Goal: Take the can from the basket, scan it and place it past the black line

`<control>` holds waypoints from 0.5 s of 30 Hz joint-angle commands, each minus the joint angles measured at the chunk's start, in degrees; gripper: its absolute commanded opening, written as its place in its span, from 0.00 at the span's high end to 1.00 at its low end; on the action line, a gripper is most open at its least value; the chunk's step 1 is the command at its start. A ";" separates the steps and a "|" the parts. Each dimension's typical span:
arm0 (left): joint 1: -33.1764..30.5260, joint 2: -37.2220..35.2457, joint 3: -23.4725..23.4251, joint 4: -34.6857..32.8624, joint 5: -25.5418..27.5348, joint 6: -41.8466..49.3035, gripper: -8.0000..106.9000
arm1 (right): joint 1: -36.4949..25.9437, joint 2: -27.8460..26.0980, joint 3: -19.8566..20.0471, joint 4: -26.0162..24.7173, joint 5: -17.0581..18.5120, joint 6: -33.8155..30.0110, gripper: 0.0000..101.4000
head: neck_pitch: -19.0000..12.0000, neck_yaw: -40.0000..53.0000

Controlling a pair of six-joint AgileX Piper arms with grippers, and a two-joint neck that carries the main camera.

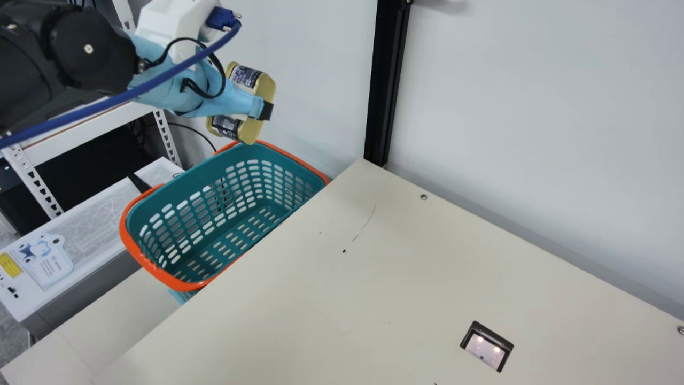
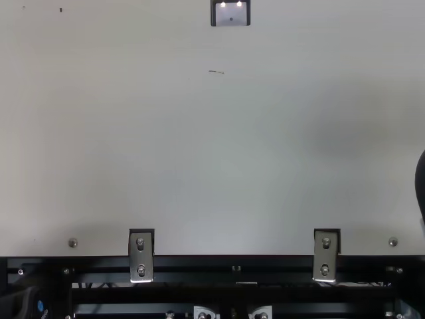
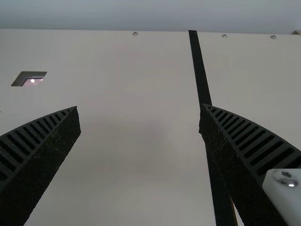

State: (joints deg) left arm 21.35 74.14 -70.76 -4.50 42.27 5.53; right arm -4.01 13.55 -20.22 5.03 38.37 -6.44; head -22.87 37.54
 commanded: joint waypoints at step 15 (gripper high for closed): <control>-3.40 -4.06 -2.99 -3.40 6.84 -4.60 0.84 | 0.00 0.00 0.00 0.00 0.00 0.00 0.00 | -2.13 0.89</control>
State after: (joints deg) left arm 18.18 70.13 -73.53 -7.49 48.62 1.10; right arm -4.01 13.55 -20.22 5.03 38.37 -6.44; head -23.17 37.24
